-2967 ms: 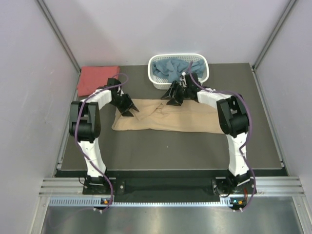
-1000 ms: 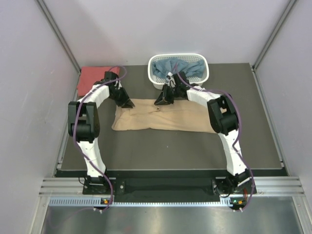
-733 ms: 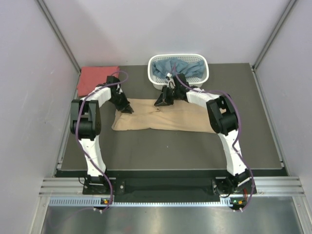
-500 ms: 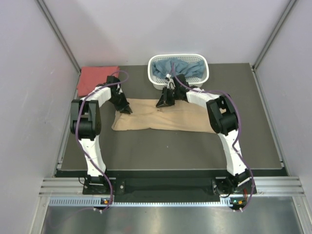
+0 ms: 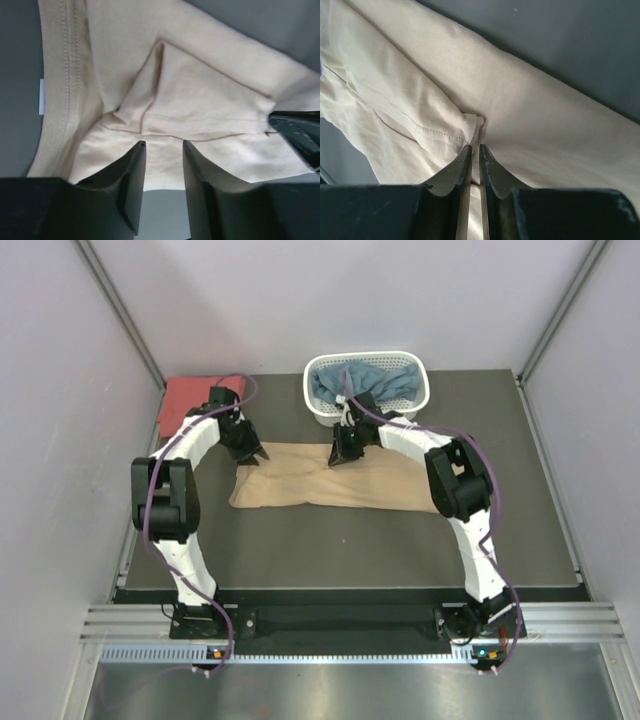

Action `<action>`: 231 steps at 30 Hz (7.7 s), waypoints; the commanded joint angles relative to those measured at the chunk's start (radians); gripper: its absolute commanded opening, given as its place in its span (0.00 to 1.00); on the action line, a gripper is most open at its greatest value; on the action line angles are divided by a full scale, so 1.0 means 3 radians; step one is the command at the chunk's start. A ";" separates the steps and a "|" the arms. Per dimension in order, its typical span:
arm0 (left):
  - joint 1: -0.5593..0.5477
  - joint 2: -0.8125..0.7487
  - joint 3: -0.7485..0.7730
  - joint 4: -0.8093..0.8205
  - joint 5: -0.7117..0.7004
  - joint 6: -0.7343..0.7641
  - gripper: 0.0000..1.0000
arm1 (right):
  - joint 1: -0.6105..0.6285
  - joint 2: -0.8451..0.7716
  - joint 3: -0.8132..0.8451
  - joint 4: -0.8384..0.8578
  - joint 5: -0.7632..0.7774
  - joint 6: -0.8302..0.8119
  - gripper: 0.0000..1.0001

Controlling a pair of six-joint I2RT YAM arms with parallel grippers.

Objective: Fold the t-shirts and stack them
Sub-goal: Fold the tshirt

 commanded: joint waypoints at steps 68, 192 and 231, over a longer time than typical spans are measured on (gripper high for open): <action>0.1023 -0.1186 -0.1581 0.0304 -0.1832 -0.0343 0.00 | -0.0585 -0.2436 -0.2011 -0.1122 0.0788 -0.0822 0.60; 0.0497 -0.0629 -0.1535 0.1347 -0.0412 -0.1013 0.46 | -0.0937 -0.2190 -0.0707 -0.1076 0.1621 -0.0699 0.63; 0.0047 0.1585 0.2290 0.0596 -0.1475 0.0476 0.17 | -0.0912 -0.2083 -0.1367 -0.1322 0.1002 -0.0807 0.64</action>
